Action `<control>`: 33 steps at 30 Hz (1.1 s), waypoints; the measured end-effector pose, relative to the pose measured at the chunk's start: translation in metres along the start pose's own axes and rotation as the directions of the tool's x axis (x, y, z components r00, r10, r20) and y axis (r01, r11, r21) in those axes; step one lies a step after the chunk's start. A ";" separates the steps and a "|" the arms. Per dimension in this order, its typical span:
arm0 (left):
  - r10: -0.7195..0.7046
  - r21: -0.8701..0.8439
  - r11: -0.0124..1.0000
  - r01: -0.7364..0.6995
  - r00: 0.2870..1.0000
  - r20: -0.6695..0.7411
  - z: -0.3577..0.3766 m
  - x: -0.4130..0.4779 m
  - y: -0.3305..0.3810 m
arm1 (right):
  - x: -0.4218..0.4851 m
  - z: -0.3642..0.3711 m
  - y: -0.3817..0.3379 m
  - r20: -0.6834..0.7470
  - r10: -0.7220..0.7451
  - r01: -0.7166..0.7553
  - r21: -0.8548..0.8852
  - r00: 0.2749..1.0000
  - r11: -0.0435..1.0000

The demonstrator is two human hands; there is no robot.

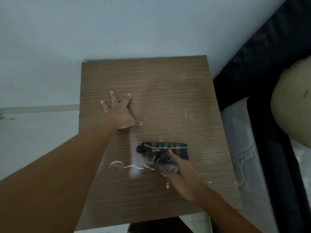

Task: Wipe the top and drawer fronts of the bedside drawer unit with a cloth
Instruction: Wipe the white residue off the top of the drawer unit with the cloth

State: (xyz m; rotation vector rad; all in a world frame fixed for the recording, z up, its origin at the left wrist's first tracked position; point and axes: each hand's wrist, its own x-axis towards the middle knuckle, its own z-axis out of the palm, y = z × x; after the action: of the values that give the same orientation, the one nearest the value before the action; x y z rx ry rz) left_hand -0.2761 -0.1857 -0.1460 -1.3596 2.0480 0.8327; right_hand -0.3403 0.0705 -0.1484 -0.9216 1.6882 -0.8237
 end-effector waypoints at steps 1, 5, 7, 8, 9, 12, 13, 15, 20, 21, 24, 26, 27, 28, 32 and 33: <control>-0.006 -0.003 1.000 0.006 1.000 -0.008 0.001 0.000 0.001 | -0.004 -0.008 -0.015 -0.105 0.089 -0.067 0.203 0.990 0.977; 0.011 -0.003 1.000 -0.011 1.000 -0.023 0.014 -0.003 0.009 | -0.007 -0.059 -0.053 -0.290 0.364 -0.030 0.745 0.885 0.666; 0.009 -0.013 1.000 -0.010 1.000 -0.013 0.019 -0.004 0.015 | -0.002 -0.086 -0.066 -0.275 0.384 0.021 0.836 0.881 0.549; 0.008 -0.013 1.000 -0.008 1.000 -0.006 0.021 -0.004 0.020 | 0.004 -0.098 -0.068 -0.281 0.381 0.036 0.842 0.881 0.538; 0.007 -0.014 1.000 -0.007 1.000 -0.001 0.022 -0.004 0.024 | 0.009 -0.109 -0.072 -0.299 0.372 0.044 0.827 0.879 0.561; -0.002 -0.032 0.999 0.002 1.000 0.014 0.023 -0.002 0.040 | 0.032 -0.145 -0.073 -0.466 0.312 0.072 0.641 0.828 0.764; -0.005 -0.035 0.999 0.006 1.000 0.018 0.023 -0.001 0.044 | 0.041 -0.156 -0.076 -0.519 0.266 0.074 0.544 0.812 0.835; -0.009 -0.040 0.999 0.010 1.000 0.019 0.024 0.001 0.049 | 0.059 -0.179 -0.080 -0.607 0.119 0.093 0.306 0.785 0.947; -0.012 -0.050 0.999 0.013 1.000 0.006 0.021 0.003 0.061 | 0.115 -0.227 -0.085 -0.476 -0.495 0.143 -0.600 0.727 0.787; -0.015 -0.052 0.999 0.016 1.000 0.004 0.021 0.004 0.064 | 0.129 -0.233 -0.082 -0.383 -0.578 0.142 -0.735 0.720 0.663; -0.025 -0.068 0.997 0.025 1.000 0.001 0.021 0.008 0.071 | 0.170 -0.238 -0.076 -0.198 -0.634 0.130 -0.893 0.747 0.431; -0.027 -0.072 0.997 0.027 1.000 0.003 0.021 0.009 0.073 | 0.191 -0.237 -0.065 -0.028 -0.602 0.195 -0.933 0.798 0.302; -0.026 -0.073 0.997 0.027 1.000 0.003 0.022 0.009 0.073 | 0.200 -0.236 -0.058 0.078 -0.567 0.247 -0.942 0.820 0.228; -0.026 -0.075 0.997 0.026 1.000 0.002 0.022 0.008 0.073 | 0.207 -0.237 -0.051 0.175 -0.508 0.299 -0.938 0.843 0.174; -0.029 -0.087 0.996 0.029 1.000 0.005 0.023 0.009 0.073 | 0.228 -0.236 -0.030 0.245 -0.329 0.334 -0.909 0.912 0.250; -0.032 -0.087 0.996 0.033 0.999 0.010 0.023 0.010 0.073 | 0.229 -0.234 -0.027 0.213 -0.303 0.315 -0.886 0.929 0.342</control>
State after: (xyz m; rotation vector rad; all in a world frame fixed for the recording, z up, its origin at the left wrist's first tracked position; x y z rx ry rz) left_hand -0.3456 -0.1526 -0.1534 -1.4297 1.9988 0.9213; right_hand -0.6075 -0.1209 -0.1633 -2.0685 1.9669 0.0198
